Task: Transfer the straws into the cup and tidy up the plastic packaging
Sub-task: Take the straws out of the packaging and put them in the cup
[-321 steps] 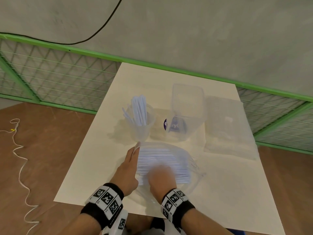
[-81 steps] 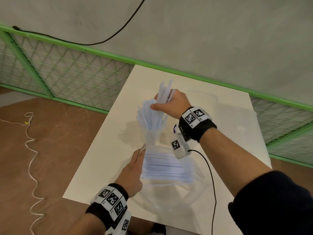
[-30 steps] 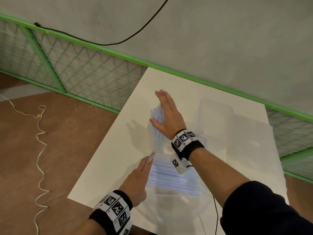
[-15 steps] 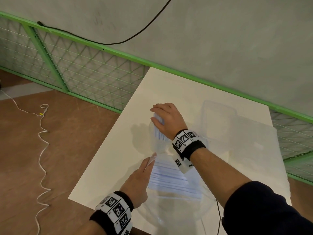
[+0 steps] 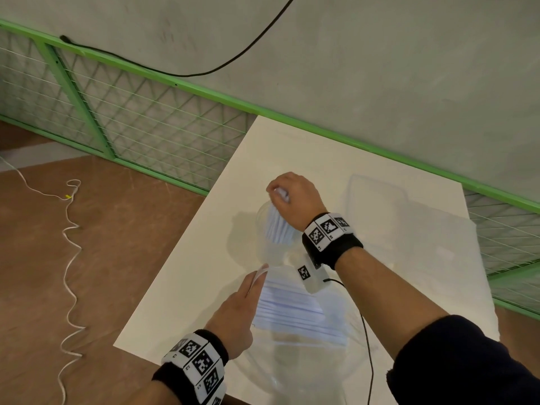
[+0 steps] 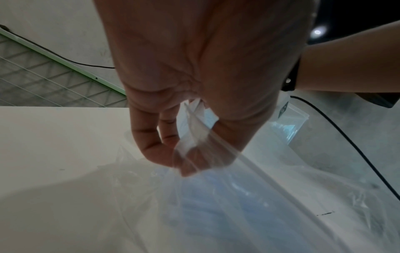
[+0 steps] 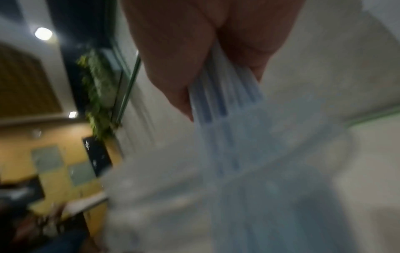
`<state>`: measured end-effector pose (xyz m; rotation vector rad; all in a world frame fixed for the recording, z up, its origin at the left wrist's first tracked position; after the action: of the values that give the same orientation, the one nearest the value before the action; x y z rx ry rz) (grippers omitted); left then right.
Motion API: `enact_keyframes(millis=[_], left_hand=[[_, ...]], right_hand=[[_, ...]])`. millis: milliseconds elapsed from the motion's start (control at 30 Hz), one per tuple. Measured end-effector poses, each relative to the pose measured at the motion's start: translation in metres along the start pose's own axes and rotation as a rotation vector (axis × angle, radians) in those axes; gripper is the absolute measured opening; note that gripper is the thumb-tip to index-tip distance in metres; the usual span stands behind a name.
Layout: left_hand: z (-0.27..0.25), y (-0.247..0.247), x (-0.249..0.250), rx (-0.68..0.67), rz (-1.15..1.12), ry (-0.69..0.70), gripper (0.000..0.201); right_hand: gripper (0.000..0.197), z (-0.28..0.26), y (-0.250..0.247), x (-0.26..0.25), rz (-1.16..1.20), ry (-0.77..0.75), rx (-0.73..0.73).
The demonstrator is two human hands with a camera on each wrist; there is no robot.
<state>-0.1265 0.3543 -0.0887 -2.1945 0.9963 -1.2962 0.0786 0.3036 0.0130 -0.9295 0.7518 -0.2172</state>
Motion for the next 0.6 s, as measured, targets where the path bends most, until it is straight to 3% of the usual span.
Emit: enact_keyframes(millis=[67,233,400,533,600], left_hand=[[0.0,-0.001,0.001,0.0,-0.004,-0.003,0.107],[0.0,0.002,-0.002,-0.013,-0.013,-0.011,0.107],[0.003,0.004,-0.004,-0.02,0.002,-0.013,0.11],[0.003,0.005,-0.004,-0.019,0.013,-0.018,0.11],[0.002,0.005,-0.005,-0.019,0.012,-0.018,0.11]], right_hand=[[0.019,-0.005,0.012,0.003,-0.073,-0.039,-0.11],[0.018,-0.008,0.011,-0.01,-0.155,-0.14,-0.019],[0.028,0.004,-0.017,-0.002,-0.165,0.024,0.12],[0.036,0.001,0.004,0.002,-0.295,0.079,-0.157],[0.032,-0.004,0.004,-0.003,-0.334,-0.006,-0.131]])
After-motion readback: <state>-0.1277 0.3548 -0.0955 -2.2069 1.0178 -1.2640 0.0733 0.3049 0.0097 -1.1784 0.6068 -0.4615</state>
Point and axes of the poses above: each hand's wrist, its own z-axis towards the middle knuckle, its own y-axis out of the palm, x = y × z, the point moved 8 cm from there along z, towards the middle knuckle, and after that the axes turned 12 degrees about -y, right-handed, at the moved point
